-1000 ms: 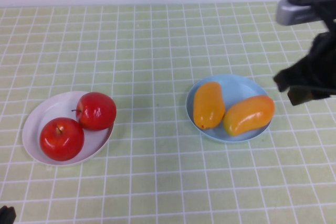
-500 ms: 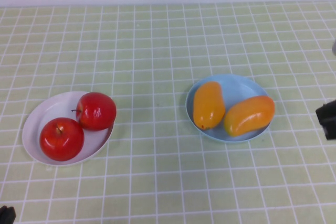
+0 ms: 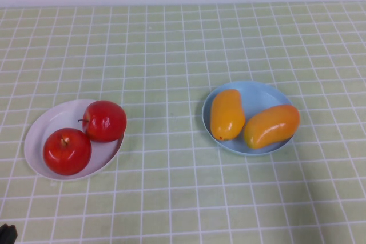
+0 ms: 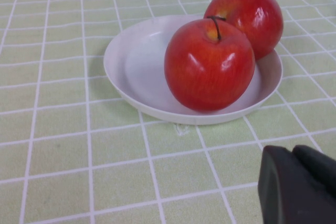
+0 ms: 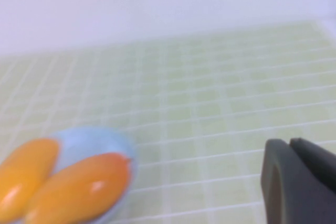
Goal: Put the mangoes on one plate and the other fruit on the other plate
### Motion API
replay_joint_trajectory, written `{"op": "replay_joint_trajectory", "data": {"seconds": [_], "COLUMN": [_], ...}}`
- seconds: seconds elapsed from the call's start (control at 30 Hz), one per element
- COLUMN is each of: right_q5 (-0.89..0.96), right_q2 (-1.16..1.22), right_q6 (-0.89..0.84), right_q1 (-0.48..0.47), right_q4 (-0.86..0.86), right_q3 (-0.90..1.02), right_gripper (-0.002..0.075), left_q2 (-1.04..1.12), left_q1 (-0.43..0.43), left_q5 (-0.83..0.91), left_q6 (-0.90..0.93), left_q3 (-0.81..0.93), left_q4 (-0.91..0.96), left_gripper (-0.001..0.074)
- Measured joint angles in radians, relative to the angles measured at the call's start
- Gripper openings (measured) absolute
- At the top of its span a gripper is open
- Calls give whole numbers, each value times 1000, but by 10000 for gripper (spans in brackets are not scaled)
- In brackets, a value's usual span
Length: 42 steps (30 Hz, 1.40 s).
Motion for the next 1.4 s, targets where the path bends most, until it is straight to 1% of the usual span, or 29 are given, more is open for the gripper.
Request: {"op": "replay_joint_trajectory", "data": {"seconds": [0.1,0.2,0.3,0.43,0.63,0.97,1.03,1.17,1.23,1.4], "right_q5": [-41,-44,-18,79,188,254,279,354,386,399], "right_q2": [-138,-274,-417,-540,-556,-556,-556,-556,-556,-556], "right_q6": [0,-2,-20,-45,-54,-54,-26,83,102,115], "right_q1": [-63,-106,-129,-133,-133,-133,-133,-133,-133,-133], "right_q4": [7,7,7,2,-2,-18,-63,-148,-165,-172], "right_q3": [121,196,248,249,251,253,253,253,253,255], "right_gripper": [-15,-15,-15,-15,-15,-15,-15,-15,-15,-15], "left_q2": [0,0,0,0,-2,-2,-2,-2,-2,-2], "left_q1": [0,0,0,0,0,0,0,0,0,0], "left_q5": [0,0,0,0,0,0,0,0,0,0], "left_q6": [0,0,0,0,0,0,0,0,0,0], "left_q3": [0,0,0,0,0,0,0,0,0,0], "left_q4": [0,0,0,0,0,0,0,0,0,0], "left_gripper": [4,4,4,4,4,4,4,4,4,4]}}
